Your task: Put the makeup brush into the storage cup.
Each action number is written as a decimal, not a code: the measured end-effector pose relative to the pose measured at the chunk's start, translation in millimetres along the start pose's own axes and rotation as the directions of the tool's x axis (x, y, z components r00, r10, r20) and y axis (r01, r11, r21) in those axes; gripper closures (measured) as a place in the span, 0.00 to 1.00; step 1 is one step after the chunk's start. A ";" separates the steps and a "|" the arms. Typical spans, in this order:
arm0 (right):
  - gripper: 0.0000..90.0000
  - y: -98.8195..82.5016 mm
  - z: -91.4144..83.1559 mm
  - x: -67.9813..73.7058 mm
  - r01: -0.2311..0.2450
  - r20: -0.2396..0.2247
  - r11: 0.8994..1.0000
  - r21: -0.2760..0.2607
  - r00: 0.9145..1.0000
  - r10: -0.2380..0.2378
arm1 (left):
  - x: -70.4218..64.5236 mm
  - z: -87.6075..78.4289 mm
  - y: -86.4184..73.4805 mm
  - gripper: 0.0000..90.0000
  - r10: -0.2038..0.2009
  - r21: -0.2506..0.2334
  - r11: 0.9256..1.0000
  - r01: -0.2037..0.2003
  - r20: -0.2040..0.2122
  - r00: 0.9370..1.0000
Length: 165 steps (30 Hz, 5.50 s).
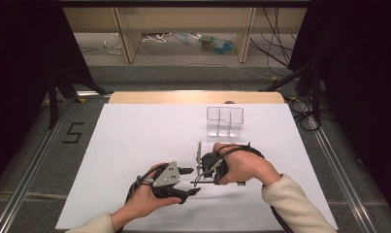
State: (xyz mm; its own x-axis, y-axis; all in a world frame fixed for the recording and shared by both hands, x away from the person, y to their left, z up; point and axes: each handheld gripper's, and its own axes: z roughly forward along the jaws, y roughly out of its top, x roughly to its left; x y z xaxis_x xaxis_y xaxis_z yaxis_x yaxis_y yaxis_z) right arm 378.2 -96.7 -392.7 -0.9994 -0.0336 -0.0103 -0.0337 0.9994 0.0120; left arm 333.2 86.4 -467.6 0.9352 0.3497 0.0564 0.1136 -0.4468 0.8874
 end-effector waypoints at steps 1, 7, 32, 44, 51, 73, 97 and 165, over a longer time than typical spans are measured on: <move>0.96 0.4 -0.6 0.7 -0.008 -0.001 1.000 0.003 1.000 0.008 | 0.3 0.8 0.1 0.43 0.004 0.003 1.000 -0.004 0.002 1.000; 0.96 0.4 0.7 2.2 -0.019 -0.012 1.000 -0.023 1.000 0.019 | 1.9 5.1 0.8 0.48 0.017 0.016 1.000 -0.017 0.012 1.000; 0.96 2.5 -0.1 3.0 -0.005 -0.006 1.000 0.005 1.000 0.005 | 2.6 16.5 3.8 0.82 0.019 0.064 0.998 -0.025 0.091 0.996; 0.93 1.6 0.8 3.1 0.031 0.008 0.999 0.007 0.999 -0.031 | -1.9 18.1 7.4 0.94 0.021 0.095 0.995 -0.033 0.127 0.992; 0.81 -2.0 -2.3 -0.4 0.021 0.039 0.999 -0.031 0.999 -0.020 | -0.9 16.3 7.6 0.94 -0.015 0.108 0.994 0.000 0.135 0.991; 0.45 -32.4 -18.4 -8.2 -0.160 0.140 0.869 -0.468 0.958 0.251 | 12.7 6.4 3.5 0.94 -0.115 0.062 0.991 0.115 -0.013 0.993; 0.41 -64.4 -7.3 10.2 -0.166 0.106 0.477 -0.863 0.864 0.493 | 16.2 -0.3 4.4 0.94 -0.180 -0.033 0.983 0.178 -0.099 0.979; 0.40 -74.4 38.1 23.6 -0.456 -0.366 0.000 -0.890 0.714 0.596 | 15.9 -14.0 13.7 0.94 -0.193 -0.227 0.963 0.146 -0.201 0.960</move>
State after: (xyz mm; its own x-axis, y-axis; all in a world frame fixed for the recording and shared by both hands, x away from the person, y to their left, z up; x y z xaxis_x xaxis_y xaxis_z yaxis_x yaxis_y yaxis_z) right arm 357.6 -171.4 -432.0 -0.7377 0.5673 0.3660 0.4470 0.0041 0.8945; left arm 344.9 97.4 -448.1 0.8088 0.5876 -0.0247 0.1693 -0.1924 0.9666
